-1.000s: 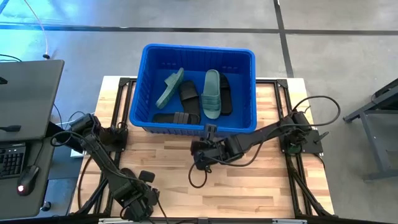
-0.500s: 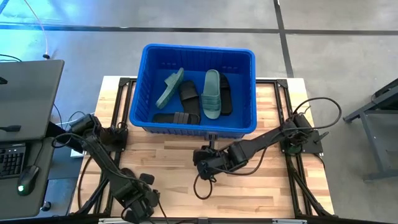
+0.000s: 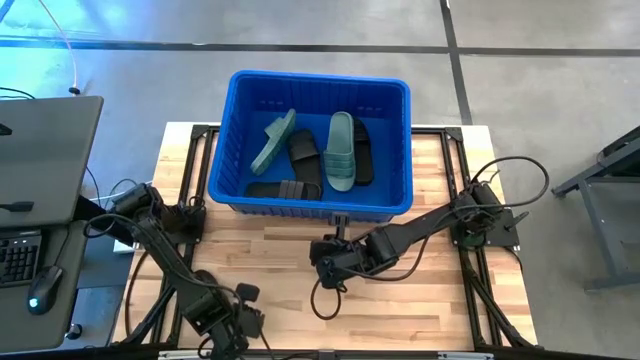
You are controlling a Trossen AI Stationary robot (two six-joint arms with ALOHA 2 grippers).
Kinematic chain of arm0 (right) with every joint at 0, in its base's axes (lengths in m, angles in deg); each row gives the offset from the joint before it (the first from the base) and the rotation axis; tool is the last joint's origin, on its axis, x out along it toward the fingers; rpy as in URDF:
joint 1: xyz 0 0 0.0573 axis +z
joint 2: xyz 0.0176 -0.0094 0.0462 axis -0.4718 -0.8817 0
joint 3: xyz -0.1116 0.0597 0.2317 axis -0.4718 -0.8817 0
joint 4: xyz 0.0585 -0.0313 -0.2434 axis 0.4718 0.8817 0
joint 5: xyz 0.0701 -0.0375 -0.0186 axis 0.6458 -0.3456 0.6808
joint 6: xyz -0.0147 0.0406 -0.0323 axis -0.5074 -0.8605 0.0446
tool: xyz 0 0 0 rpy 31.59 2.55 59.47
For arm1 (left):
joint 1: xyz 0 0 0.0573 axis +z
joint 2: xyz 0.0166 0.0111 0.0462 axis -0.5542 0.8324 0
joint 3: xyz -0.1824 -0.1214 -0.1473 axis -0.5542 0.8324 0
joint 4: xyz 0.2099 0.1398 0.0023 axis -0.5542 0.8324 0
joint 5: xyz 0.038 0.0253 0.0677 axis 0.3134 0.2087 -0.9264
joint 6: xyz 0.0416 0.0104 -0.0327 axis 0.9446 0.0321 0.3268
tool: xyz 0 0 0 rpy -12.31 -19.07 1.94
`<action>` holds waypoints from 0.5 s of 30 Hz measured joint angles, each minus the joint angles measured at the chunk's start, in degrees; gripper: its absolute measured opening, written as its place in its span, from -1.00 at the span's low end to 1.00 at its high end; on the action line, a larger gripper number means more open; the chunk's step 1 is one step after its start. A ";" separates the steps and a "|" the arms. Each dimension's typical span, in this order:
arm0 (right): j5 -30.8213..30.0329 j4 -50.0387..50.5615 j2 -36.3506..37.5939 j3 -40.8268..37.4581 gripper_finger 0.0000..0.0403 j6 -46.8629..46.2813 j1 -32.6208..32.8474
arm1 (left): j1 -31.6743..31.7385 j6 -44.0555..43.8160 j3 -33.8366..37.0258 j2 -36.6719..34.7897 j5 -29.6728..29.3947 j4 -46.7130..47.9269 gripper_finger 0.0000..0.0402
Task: Pick and place slides into bin
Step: Put the black slide into the blue container
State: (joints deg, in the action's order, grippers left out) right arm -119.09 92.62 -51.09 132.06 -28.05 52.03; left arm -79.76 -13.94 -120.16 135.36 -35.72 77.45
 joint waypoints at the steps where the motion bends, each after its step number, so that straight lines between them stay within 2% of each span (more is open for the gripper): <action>1: 0.29 0.00 0.00 0.00 -1.00 0.00 0.00 | -0.02 0.01 0.00 0.00 0.00 -0.42 -0.57; 11: 1.57 0.00 0.00 0.00 -1.00 0.00 0.00 | 0.04 2.41 -0.04 0.00 -0.87 -0.91 -0.57; 15: 1.57 0.00 0.00 -0.02 -1.00 0.00 0.00 | -0.04 2.90 -0.04 0.02 -3.58 1.11 -0.57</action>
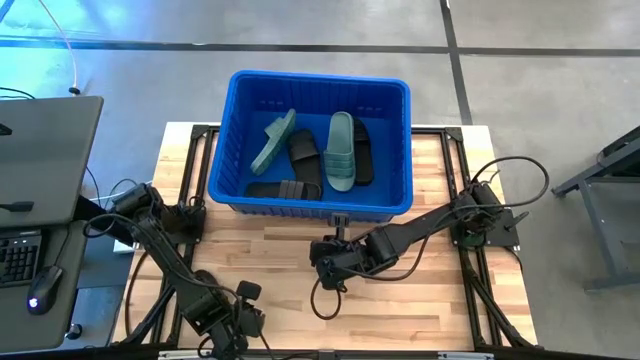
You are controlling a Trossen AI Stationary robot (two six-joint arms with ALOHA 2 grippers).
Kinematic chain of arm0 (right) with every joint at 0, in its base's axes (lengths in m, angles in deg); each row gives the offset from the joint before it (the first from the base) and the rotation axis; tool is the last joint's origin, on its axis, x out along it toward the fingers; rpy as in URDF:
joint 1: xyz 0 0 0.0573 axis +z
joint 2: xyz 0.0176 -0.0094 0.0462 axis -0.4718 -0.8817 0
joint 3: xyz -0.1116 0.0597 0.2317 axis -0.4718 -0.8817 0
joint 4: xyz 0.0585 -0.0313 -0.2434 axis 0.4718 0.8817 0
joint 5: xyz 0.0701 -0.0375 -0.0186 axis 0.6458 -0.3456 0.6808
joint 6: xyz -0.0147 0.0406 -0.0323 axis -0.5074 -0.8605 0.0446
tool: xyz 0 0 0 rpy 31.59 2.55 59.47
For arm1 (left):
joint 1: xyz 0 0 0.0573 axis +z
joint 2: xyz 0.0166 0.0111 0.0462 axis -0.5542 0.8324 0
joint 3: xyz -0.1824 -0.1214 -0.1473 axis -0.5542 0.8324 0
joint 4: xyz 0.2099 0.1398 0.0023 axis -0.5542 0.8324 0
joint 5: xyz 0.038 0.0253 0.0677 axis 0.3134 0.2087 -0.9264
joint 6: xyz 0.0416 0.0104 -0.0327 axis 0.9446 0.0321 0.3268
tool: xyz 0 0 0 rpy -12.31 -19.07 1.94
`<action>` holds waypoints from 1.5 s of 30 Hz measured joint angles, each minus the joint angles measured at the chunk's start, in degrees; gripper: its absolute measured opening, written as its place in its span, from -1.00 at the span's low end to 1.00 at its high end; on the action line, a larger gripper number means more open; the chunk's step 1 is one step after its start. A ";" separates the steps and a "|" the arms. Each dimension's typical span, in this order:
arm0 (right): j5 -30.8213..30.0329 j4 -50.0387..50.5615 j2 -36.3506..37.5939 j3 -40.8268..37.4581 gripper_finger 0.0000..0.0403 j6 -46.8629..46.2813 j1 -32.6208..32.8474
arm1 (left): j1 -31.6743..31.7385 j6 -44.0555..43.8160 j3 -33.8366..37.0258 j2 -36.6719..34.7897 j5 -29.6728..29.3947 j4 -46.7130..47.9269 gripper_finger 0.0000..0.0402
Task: Pick and place slides into bin
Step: Put the black slide into the blue container
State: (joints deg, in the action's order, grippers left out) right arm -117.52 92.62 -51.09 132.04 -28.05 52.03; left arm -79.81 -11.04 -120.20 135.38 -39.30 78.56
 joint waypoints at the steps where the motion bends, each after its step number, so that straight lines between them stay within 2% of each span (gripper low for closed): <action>1: 0.00 0.00 0.00 0.00 -1.00 0.00 0.00 | 0.02 0.02 0.00 0.00 0.56 0.51 -0.57; 5: -0.01 -0.02 0.00 0.00 -1.00 0.00 0.00 | 0.00 0.00 0.00 0.00 4.00 2.27 -0.57; 13: 0.00 -0.02 0.00 0.00 -1.00 0.00 0.00 | 0.02 -2.22 0.00 0.00 4.11 6.19 -0.54; 16: -0.01 -0.02 0.00 0.00 -1.00 0.00 0.00 | 0.02 -3.21 0.00 0.00 4.12 6.78 -0.39; 23: -0.02 -0.02 0.00 0.00 -1.00 0.00 0.00 | 0.02 -4.07 0.00 0.00 3.58 7.64 0.14; 29: -0.02 0.00 0.00 0.00 -1.00 0.00 0.00 | 0.02 -5.03 0.00 0.00 3.69 5.78 0.36; 34: -0.02 -0.01 0.00 0.00 -1.00 0.00 0.00 | 0.00 -11.25 0.00 0.07 4.62 5.44 0.40; 36: -0.02 -0.02 0.00 0.00 -1.00 0.00 0.00 | 0.00 -12.14 0.00 0.65 5.75 2.63 0.40; 40: -0.02 -0.02 0.00 0.00 -1.00 0.00 0.00 | -0.87 -12.88 -0.07 1.31 7.23 2.74 0.36; 45: -0.02 -0.45 0.00 -0.01 -1.00 0.00 -0.01 | -1.97 -20.35 -0.07 2.09 9.19 8.37 0.32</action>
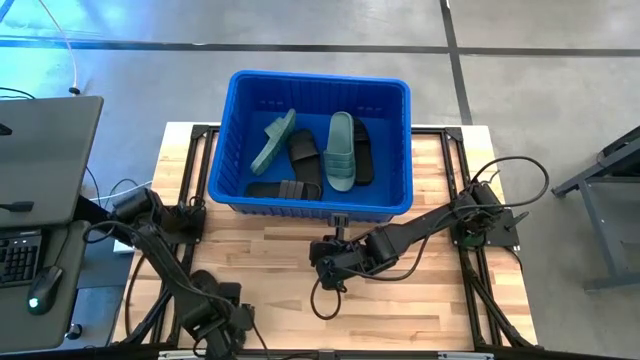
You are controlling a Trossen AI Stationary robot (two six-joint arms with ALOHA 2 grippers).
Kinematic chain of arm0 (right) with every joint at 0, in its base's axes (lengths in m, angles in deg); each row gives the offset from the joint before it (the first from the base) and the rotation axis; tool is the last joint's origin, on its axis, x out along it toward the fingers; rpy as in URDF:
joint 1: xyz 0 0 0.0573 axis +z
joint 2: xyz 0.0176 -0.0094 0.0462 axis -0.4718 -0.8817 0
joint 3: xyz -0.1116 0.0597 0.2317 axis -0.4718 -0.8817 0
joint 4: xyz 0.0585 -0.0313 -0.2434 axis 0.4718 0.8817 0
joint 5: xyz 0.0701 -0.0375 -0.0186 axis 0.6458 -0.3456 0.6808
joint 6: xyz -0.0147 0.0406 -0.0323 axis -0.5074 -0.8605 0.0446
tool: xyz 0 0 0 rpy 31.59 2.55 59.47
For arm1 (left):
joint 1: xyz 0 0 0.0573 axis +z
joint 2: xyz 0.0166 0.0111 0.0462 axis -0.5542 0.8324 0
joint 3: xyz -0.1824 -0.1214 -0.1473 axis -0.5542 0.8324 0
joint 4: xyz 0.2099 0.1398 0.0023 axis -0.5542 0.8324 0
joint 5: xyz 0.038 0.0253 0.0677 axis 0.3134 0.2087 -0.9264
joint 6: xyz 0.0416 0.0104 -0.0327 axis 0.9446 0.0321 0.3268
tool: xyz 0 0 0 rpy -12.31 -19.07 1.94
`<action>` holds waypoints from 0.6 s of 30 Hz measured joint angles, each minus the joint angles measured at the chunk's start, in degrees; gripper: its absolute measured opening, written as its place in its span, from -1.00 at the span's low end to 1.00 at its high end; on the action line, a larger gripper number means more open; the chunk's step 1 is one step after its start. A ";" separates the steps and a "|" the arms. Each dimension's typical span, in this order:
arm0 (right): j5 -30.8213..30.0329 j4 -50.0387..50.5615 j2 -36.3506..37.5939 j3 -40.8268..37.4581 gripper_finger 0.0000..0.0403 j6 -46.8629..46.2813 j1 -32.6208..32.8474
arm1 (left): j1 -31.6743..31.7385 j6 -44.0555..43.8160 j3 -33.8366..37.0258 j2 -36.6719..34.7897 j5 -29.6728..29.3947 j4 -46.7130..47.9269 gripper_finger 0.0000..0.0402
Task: Pick and place slides into bin
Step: Put the black slide into the blue container
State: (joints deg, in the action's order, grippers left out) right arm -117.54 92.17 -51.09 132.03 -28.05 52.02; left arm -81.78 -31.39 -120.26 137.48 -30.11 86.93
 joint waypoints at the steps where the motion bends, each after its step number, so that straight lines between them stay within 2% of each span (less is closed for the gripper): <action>1: 0.00 -0.24 0.00 0.01 -1.00 0.00 0.00 | -0.27 -1.61 0.02 0.16 0.11 1.78 0.32; 6: -0.02 -0.49 0.00 0.01 -1.00 0.00 0.01 | -1.15 -3.85 -0.22 0.20 -1.42 4.83 0.31; 18: 0.00 -0.84 0.00 0.01 -1.00 0.00 -0.01 | -1.07 -4.46 -4.50 0.20 -2.29 19.43 0.31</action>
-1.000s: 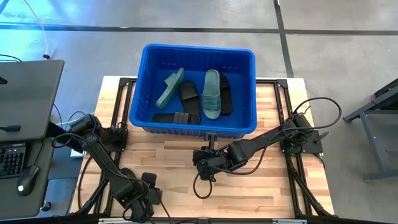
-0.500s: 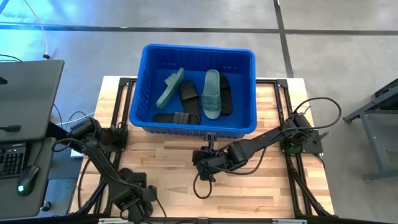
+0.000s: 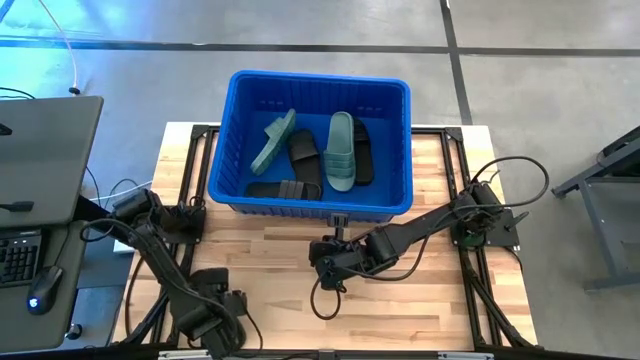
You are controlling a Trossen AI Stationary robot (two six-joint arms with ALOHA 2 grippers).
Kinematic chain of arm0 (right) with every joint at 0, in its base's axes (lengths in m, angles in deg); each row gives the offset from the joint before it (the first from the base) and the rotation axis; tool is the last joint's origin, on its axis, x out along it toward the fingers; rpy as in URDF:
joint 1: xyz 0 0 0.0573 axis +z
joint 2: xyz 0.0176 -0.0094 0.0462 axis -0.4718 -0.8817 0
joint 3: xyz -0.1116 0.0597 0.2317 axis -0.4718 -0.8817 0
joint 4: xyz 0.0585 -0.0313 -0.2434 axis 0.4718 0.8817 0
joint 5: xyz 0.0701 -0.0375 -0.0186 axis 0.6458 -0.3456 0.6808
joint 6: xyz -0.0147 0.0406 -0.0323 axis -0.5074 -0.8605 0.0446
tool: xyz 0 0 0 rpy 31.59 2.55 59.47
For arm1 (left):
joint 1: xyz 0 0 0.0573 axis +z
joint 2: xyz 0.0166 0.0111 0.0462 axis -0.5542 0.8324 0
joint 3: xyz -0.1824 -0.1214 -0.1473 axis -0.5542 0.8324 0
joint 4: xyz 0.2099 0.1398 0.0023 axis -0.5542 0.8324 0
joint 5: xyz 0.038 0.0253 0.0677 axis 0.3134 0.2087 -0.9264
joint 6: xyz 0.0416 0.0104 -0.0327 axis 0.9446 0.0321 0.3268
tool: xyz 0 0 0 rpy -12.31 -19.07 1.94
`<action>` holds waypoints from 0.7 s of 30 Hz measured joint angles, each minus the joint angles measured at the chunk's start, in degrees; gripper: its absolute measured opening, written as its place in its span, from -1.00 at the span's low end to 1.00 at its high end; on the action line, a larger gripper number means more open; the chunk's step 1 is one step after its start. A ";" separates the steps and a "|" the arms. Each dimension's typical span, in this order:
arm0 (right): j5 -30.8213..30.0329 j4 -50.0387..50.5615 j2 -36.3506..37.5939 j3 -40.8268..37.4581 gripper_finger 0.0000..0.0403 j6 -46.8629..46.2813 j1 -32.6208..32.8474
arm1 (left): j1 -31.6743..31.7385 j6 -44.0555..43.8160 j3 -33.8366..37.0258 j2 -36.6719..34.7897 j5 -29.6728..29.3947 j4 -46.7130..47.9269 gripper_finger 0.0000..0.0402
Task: Pick and place slides into bin
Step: Put the black slide into the blue container
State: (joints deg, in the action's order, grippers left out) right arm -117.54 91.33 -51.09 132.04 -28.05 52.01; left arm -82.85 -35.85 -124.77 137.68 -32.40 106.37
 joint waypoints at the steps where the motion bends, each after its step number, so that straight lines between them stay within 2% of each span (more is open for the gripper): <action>1: -0.01 0.00 0.00 0.00 -1.00 0.00 0.02 | -0.14 -0.56 0.00 0.00 0.00 0.16 0.32; 21: -0.02 -1.15 0.00 0.00 -1.00 0.00 0.02 | -2.18 -4.63 0.02 8.65 -0.21 9.11 0.32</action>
State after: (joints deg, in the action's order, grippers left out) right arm -117.56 90.18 -51.09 132.04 -28.05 52.03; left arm -85.03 -40.48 -124.75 146.33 -32.61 115.48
